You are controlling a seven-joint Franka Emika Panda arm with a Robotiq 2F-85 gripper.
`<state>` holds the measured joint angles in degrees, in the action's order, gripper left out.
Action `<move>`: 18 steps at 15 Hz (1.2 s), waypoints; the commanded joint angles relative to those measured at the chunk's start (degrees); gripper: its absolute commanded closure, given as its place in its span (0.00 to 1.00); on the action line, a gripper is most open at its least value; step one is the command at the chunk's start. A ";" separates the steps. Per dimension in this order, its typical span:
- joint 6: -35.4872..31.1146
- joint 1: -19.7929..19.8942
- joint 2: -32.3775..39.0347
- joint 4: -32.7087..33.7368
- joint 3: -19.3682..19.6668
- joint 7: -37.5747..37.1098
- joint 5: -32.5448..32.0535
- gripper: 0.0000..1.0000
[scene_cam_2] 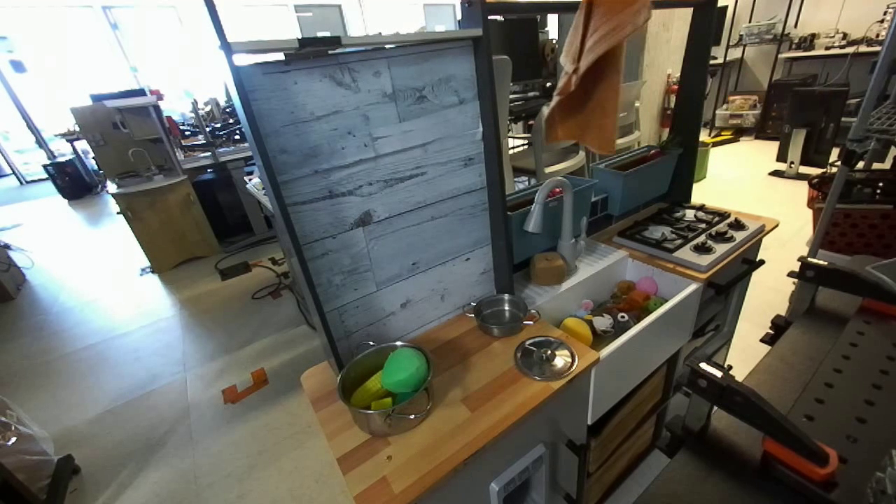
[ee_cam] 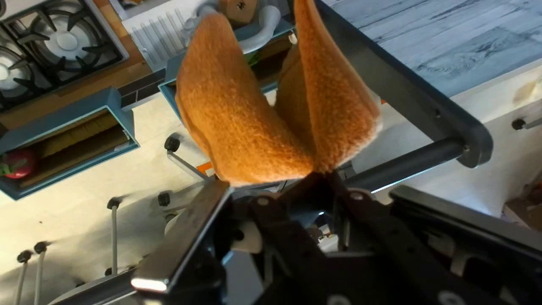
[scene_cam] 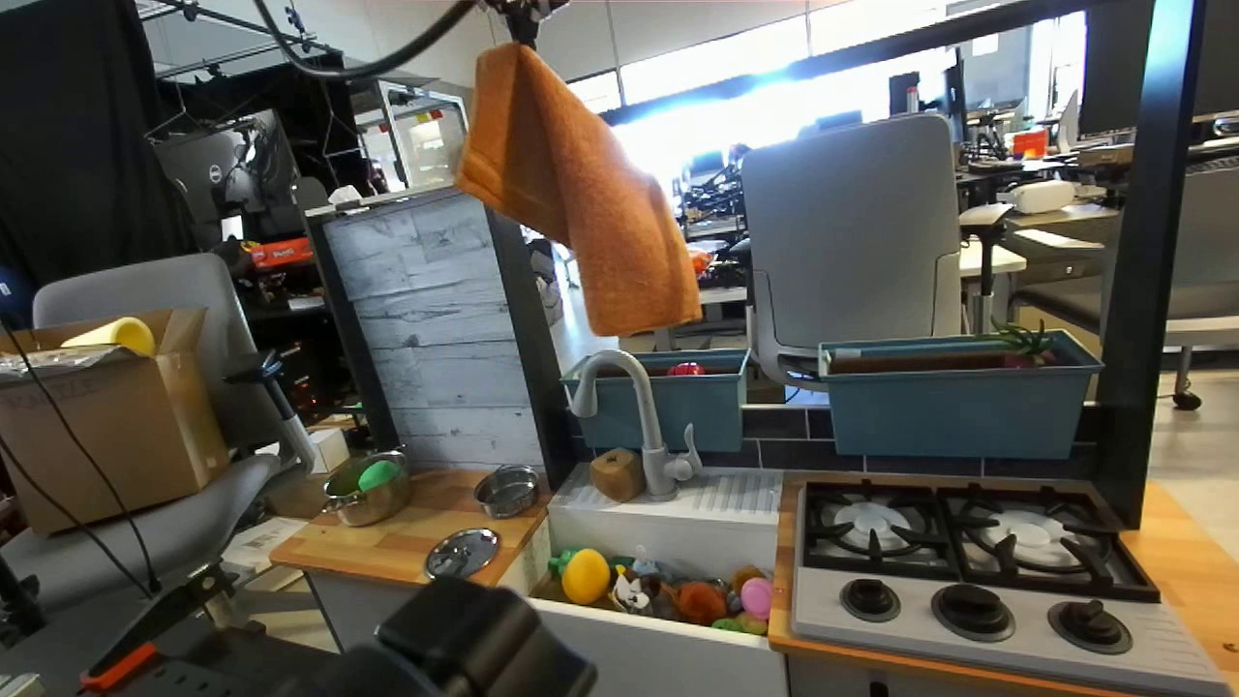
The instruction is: Pick the cloth on the line and drop it in the sink
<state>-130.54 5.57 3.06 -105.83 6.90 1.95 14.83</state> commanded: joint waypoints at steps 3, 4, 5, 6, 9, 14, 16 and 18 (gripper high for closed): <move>4.60 0.59 14.94 17.10 -0.45 -6.11 -2.14 0.99; 5.30 0.58 16.74 19.06 -0.45 -6.94 -2.55 0.99; 5.97 0.55 18.22 20.80 -0.44 -7.79 -3.08 0.99; 7.14 0.59 19.68 22.59 -0.45 -8.45 -3.57 0.99; 9.94 0.50 23.26 27.28 -0.37 -10.27 -5.24 0.99; 14.19 0.46 27.06 32.90 -0.43 -12.29 -8.14 0.99; 16.32 0.72 27.82 34.39 -0.72 -11.67 -8.11 0.68; 17.44 0.85 28.21 35.40 -0.80 -11.56 -8.05 0.55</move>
<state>-116.58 5.64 29.58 -74.65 6.85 -9.29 7.51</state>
